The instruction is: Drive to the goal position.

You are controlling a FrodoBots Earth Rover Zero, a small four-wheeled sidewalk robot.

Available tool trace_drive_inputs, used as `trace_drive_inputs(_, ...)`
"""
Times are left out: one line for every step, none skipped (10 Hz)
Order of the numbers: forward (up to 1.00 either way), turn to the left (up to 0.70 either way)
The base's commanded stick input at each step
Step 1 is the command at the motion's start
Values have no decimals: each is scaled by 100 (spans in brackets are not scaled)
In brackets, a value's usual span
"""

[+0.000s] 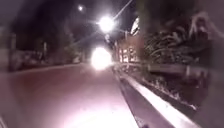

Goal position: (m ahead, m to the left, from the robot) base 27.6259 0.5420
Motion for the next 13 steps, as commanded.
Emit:
trace_drive_inputs(70,0)
trace_drive_inputs(70,0)
trace_drive_inputs(70,0)
trace_drive_inputs(70,0)
trace_drive_inputs(70,0)
trace_drive_inputs(70,0)
trace_drive_inputs(70,0)
trace_drive_inputs(70,0)
trace_drive_inputs(70,0)
trace_drive_inputs(70,0)
trace_drive_inputs(70,0)
trace_drive_inputs(70,0)
trace_drive_inputs(70,0)
